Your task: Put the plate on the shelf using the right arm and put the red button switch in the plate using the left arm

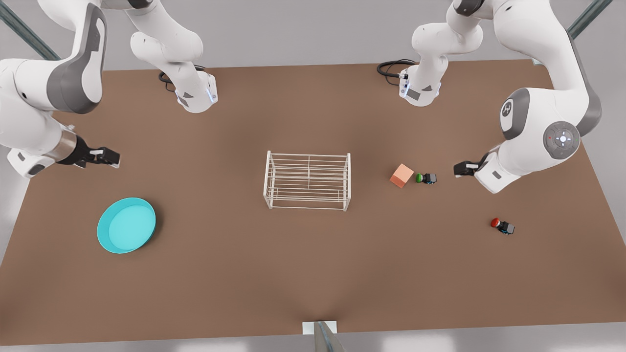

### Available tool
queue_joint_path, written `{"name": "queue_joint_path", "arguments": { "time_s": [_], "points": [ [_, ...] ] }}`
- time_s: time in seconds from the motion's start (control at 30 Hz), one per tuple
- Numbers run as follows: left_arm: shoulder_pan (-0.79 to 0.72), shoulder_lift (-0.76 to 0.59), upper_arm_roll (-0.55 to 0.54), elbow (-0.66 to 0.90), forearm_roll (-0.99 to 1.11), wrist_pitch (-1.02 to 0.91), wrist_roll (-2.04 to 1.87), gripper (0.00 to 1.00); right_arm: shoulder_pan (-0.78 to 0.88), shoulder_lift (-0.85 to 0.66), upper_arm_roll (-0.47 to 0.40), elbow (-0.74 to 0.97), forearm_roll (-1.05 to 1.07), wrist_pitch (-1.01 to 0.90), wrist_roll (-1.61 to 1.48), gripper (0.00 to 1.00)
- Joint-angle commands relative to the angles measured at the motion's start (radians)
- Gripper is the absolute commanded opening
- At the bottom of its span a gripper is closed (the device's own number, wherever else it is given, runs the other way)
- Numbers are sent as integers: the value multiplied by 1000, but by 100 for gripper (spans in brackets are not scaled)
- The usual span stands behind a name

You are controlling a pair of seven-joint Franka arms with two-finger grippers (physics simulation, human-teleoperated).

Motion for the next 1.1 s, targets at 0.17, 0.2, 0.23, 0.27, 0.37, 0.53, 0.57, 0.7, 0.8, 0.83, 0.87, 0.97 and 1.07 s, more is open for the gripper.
{"name": "queue_joint_path", "arguments": {
  "time_s": [0.17, 0.2, 0.23, 0.27, 0.37, 0.53, 0.57, 0.7, 0.8, 0.83, 0.87, 0.97, 1.07],
  "points": [
    [-2, -1, 0, 2, 2, 16, -47, 100, -140, 315, -8, 156, 102, 37, -271, 100],
    [-2, -1, 0, 2, 3, 17, -47, 100, -197, 441, -8, 225, 128, 72, -340, 100],
    [-4, -1, 0, 2, 3, 17, -47, 100, -206, 478, -8, 243, 128, 95, -363, 100],
    [-4, -1, 0, 2, 2, 17, -47, 100, -232, 521, -8, 246, 133, 134, -400, 100],
    [-4, -1, 0, 2, 3, 14, -47, 100, -308, 640, -8, 289, 188, 218, -463, 100],
    [-4, -1, 0, 2, 3, 14, -48, 100, -351, 723, -14, 289, 185, 418, -570, 100],
    [-4, -1, 0, 2, 2, 14, -48, 100, -357, 742, -19, 289, 185, 448, -570, 100],
    [-4, -1, 0, 2, 2, 13, -48, 100, -369, 772, -19, 274, 178, 471, -572, 100],
    [-4, -1, 0, 2, 3, 13, -48, 100, -386, 777, -17, 225, 211, 491, -577, 100],
    [-4, -1, 0, 2, 2, 13, -48, 100, -401, 797, -17, 226, 213, 493, -578, 100],
    [-4, -1, 0, 0, 3, 13, -48, 100, -403, 800, -17, 226, 217, 494, -578, 100],
    [-4, -1, 0, 2, 3, 13, -48, 100, -410, 815, -16, 225, 234, 493, -592, 100],
    [-5, -1, 0, 2, 3, 11, -50, 100, -410, 817, -14, 205, 251, 493, -592, 100]
  ]
}}
